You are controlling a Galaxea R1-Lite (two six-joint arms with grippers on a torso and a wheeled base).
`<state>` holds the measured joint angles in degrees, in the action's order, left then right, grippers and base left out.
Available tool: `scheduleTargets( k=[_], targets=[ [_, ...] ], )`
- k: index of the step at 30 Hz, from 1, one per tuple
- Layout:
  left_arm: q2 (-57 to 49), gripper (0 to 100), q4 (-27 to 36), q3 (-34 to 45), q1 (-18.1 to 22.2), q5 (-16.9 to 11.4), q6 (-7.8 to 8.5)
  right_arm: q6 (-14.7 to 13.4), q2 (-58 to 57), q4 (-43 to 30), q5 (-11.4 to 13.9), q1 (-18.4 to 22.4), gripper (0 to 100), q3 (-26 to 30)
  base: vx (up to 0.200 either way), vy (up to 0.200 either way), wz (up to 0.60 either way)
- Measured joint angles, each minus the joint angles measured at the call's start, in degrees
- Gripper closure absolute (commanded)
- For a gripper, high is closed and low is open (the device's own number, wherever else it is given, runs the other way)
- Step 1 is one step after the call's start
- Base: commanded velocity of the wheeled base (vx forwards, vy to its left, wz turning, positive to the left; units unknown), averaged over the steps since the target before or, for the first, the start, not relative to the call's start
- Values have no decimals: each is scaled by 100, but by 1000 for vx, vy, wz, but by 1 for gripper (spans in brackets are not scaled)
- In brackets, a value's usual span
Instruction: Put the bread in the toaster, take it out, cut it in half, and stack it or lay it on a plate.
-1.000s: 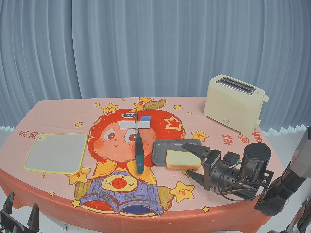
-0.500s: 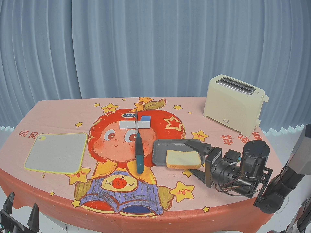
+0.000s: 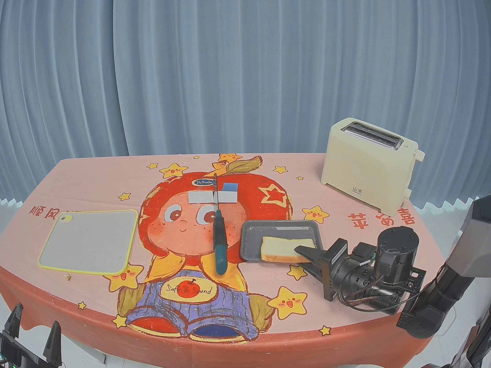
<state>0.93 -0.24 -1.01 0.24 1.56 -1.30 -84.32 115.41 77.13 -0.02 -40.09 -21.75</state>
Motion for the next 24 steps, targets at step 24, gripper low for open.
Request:
scheduleTargets(
  k=[24],
  targets=[
    [0,0,0,0,0,-1,0,117,-201,-30,-29,-108,100,63,0,0,0]
  ],
)
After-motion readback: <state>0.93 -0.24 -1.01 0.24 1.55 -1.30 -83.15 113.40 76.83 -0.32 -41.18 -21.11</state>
